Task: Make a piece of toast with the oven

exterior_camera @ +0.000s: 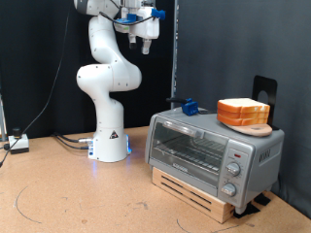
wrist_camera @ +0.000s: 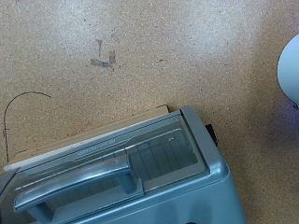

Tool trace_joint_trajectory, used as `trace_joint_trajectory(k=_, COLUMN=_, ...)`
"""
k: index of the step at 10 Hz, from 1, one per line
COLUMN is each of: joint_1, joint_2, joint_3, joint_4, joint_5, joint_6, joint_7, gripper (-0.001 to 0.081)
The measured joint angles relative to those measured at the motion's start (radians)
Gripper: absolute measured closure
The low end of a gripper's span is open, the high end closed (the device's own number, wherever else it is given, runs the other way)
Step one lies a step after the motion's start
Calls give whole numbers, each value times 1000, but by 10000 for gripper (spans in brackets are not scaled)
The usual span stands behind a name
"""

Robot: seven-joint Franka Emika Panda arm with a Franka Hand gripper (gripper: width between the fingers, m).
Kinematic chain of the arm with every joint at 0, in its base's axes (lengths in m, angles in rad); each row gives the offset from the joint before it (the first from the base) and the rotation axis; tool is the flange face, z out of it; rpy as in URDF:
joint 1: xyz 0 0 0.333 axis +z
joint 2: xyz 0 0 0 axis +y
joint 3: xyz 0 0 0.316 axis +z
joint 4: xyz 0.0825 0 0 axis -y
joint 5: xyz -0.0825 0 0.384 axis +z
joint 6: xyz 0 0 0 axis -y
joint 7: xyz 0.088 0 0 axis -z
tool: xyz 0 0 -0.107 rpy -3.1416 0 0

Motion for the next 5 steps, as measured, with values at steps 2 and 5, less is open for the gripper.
trace_joint_trajectory(k=2, joint_1=5, joint_2=-6, joint_3=13, joint_4=-5, joint_5=0, joint_6=61, joint_7=-46, gripper=-1)
trace_joint_trajectory(k=5, joint_1=72, joint_2=-31, joint_3=7, joint_4=-14, joint_5=-7, joint_6=74, joint_7=-353, gripper=-1)
